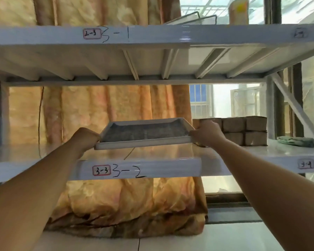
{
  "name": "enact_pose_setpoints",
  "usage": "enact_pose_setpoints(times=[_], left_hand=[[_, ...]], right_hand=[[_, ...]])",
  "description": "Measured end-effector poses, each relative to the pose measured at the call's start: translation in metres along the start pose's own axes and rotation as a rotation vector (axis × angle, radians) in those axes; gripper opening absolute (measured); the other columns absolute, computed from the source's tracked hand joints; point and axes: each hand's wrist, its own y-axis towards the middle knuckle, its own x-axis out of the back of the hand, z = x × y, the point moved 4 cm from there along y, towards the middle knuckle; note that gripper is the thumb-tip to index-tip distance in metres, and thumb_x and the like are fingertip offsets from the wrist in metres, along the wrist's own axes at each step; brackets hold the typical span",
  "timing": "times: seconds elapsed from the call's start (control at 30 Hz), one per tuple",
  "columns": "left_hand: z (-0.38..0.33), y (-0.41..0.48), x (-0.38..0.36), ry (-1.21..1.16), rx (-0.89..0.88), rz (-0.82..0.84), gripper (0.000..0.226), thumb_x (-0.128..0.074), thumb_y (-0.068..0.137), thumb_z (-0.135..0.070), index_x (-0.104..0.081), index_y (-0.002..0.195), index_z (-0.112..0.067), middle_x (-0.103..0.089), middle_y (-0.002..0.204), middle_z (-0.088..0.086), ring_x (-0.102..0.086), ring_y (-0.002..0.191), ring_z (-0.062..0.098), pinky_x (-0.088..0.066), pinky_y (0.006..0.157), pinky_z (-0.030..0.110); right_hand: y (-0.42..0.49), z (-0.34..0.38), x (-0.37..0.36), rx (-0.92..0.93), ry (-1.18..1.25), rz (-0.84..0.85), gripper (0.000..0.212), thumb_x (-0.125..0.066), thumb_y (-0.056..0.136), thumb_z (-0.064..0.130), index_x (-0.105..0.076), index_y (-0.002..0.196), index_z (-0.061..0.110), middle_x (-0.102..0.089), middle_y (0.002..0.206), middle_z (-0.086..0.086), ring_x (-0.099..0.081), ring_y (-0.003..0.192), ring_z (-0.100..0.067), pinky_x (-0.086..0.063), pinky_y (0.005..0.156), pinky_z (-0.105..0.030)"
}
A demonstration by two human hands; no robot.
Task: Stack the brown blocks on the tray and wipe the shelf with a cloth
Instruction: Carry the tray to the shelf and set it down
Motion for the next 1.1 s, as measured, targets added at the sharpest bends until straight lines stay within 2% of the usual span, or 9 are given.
enact_pose_setpoints(times=[0.17, 0.33, 0.4, 0.5, 0.67, 0.77, 0.9, 1.0, 1.1], left_hand=[[-0.004, 0.025, -0.027, 0.098, 0.073, 0.025, 0.005, -0.058, 0.082, 0.001, -0.061, 0.078, 0.003, -0.045, 0.071, 0.014, -0.038, 0.059, 0.024, -0.026, 0.051, 0.026], [-0.015, 0.059, -0.034, 0.141, 0.099, 0.052, 0.005, -0.06, 0.081, 0.0, -0.054, 0.08, 0.002, -0.048, 0.086, 0.017, -0.045, 0.076, 0.028, -0.033, 0.063, 0.036], [-0.021, 0.07, -0.041, 0.163, 0.079, 0.067, 0.005, -0.058, 0.081, 0.001, -0.053, 0.081, 0.002, -0.047, 0.088, 0.018, -0.044, 0.079, 0.028, -0.033, 0.063, 0.036], [-0.024, 0.082, -0.055, 0.217, 0.063, 0.107, 0.003, -0.055, 0.083, 0.002, -0.053, 0.081, 0.002, -0.047, 0.087, 0.017, -0.043, 0.077, 0.028, -0.031, 0.058, 0.033], [-0.011, 0.092, -0.068, 0.254, 0.067, 0.16, 0.011, -0.053, 0.082, 0.0, -0.049, 0.073, -0.003, -0.043, 0.083, 0.016, -0.037, 0.071, 0.026, -0.028, 0.058, 0.033], [-0.005, 0.089, -0.077, 0.238, 0.03, 0.2, 0.013, -0.054, 0.083, 0.0, -0.065, 0.087, -0.005, -0.055, 0.089, 0.017, -0.044, 0.071, 0.025, -0.033, 0.059, 0.032], [-0.001, 0.083, -0.086, 0.242, -0.012, 0.265, 0.019, -0.054, 0.082, 0.001, -0.07, 0.093, 0.001, -0.06, 0.085, 0.018, -0.043, 0.06, 0.022, -0.033, 0.056, 0.03], [-0.002, 0.084, -0.089, 0.273, -0.063, 0.232, 0.026, -0.052, 0.084, -0.003, -0.07, 0.101, 0.004, -0.068, 0.102, 0.02, -0.062, 0.085, 0.032, -0.047, 0.069, 0.036], [-0.002, 0.082, -0.092, 0.323, -0.1, 0.216, 0.028, -0.049, 0.089, -0.011, -0.069, 0.105, -0.002, -0.067, 0.109, 0.017, -0.061, 0.1, 0.033, -0.05, 0.085, 0.037]], right_hand=[[0.037, -0.012, -0.014, 0.015, -0.048, 0.056, 0.03, -0.062, 0.079, 0.03, -0.046, 0.059, 0.015, -0.052, 0.062, -0.002, -0.05, 0.053, -0.016, -0.035, 0.042, -0.021], [0.055, -0.01, -0.016, 0.07, -0.201, 0.075, 0.034, -0.055, 0.085, 0.027, -0.043, 0.056, 0.016, -0.046, 0.057, 0.001, -0.049, 0.06, -0.018, -0.036, 0.053, -0.026], [0.063, -0.016, -0.019, 0.028, -0.168, 0.087, 0.034, -0.058, 0.084, 0.028, -0.044, 0.057, 0.014, -0.047, 0.057, 0.0, -0.048, 0.057, -0.016, -0.037, 0.05, -0.025], [0.069, -0.023, -0.026, -0.019, -0.174, 0.101, 0.037, -0.059, 0.085, 0.035, -0.041, 0.06, 0.014, -0.046, 0.06, 0.0, -0.043, 0.053, -0.011, -0.034, 0.044, -0.021], [0.077, -0.025, -0.035, -0.013, -0.246, 0.127, 0.031, -0.06, 0.083, 0.031, -0.043, 0.065, 0.012, -0.048, 0.065, -0.002, -0.044, 0.052, -0.01, -0.031, 0.04, -0.021], [0.079, -0.029, -0.043, 0.004, -0.292, 0.135, 0.031, -0.061, 0.081, 0.03, -0.039, 0.062, 0.018, -0.048, 0.068, -0.001, -0.045, 0.055, -0.011, -0.034, 0.042, -0.021], [0.077, -0.034, -0.046, -0.012, -0.313, 0.118, 0.023, -0.06, 0.081, 0.021, -0.046, 0.063, 0.016, -0.052, 0.072, -0.004, -0.052, 0.061, -0.016, -0.037, 0.045, -0.02], [0.076, -0.035, -0.044, 0.0, -0.342, 0.107, 0.017, -0.059, 0.083, 0.022, -0.052, 0.069, 0.015, -0.051, 0.069, -0.004, -0.055, 0.065, -0.021, -0.042, 0.05, -0.021], [0.075, -0.037, -0.042, -0.002, -0.388, 0.107, 0.02, -0.057, 0.084, 0.031, -0.055, 0.075, 0.014, -0.053, 0.069, -0.006, -0.058, 0.071, -0.026, -0.051, 0.064, -0.03]])
